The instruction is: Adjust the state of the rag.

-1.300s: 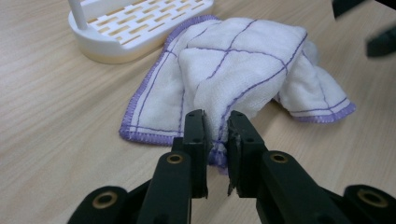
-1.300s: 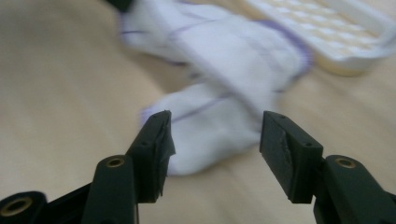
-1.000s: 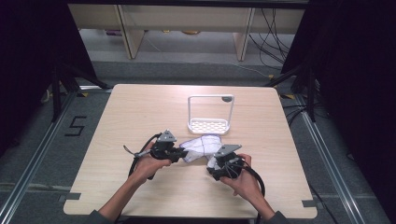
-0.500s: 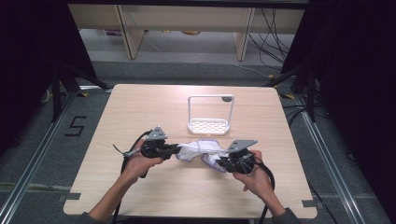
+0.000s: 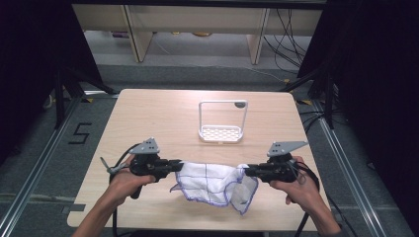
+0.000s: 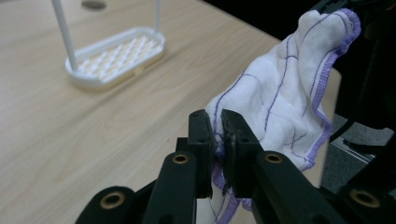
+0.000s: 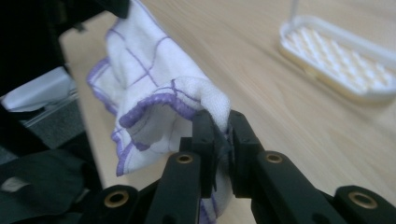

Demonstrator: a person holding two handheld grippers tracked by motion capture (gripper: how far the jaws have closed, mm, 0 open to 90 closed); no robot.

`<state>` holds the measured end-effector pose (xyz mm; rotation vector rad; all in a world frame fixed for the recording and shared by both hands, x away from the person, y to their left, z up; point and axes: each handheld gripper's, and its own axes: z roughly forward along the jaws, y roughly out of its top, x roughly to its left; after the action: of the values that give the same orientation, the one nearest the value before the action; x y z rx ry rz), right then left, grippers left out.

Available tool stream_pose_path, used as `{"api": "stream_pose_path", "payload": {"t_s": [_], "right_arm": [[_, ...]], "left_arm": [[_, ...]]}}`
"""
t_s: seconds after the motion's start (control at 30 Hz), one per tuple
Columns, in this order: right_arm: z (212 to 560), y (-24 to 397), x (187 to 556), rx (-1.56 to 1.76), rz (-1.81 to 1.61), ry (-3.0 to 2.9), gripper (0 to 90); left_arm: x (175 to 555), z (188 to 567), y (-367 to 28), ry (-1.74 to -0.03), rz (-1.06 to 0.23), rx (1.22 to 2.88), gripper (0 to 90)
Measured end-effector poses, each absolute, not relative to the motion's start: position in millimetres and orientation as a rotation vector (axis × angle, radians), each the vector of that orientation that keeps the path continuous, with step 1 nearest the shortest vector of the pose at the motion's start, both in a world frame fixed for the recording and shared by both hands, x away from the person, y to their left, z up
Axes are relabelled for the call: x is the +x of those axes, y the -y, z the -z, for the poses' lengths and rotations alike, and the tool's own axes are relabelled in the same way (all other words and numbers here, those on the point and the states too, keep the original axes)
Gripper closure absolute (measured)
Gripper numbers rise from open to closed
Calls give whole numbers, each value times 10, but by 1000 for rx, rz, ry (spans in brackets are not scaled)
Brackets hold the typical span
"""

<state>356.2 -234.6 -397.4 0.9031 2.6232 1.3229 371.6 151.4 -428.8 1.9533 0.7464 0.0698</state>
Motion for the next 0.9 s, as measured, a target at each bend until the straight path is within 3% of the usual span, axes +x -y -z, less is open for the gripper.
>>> {"api": "stream_pose_path", "payload": {"t_s": [0.07,0.1,0.2,0.3,0.5,0.63,0.8,0.9], "right_arm": [[4070,2343,3641,948,-1309,-2622,836],[4429,2355,3930,1131,-1217,-2672,820],[4764,2368,4187,1208,-1109,-2673,811],[4924,2356,4345,1253,-1075,-2627,741],[4798,2435,4310,1268,-1022,-2510,498],[4585,2550,4111,1218,-1039,-2407,457],[4400,2592,3866,1152,-1050,-2429,454],[4364,2420,3704,1119,-1119,-2493,459]], "left_arm": [[3804,4409,-1489,-779,-47,1986,813],[3980,4709,-1413,-855,-24,2012,808],[4133,4957,-1361,-919,-21,2057,786],[4223,5042,-1372,-963,-26,2030,683],[4064,4827,-1525,-970,-157,1993,479],[3806,4675,-1579,-895,-178,1991,469],[3536,4691,-1469,-804,-60,1973,461],[3399,4811,-1256,-734,-24,2053,460]]}}
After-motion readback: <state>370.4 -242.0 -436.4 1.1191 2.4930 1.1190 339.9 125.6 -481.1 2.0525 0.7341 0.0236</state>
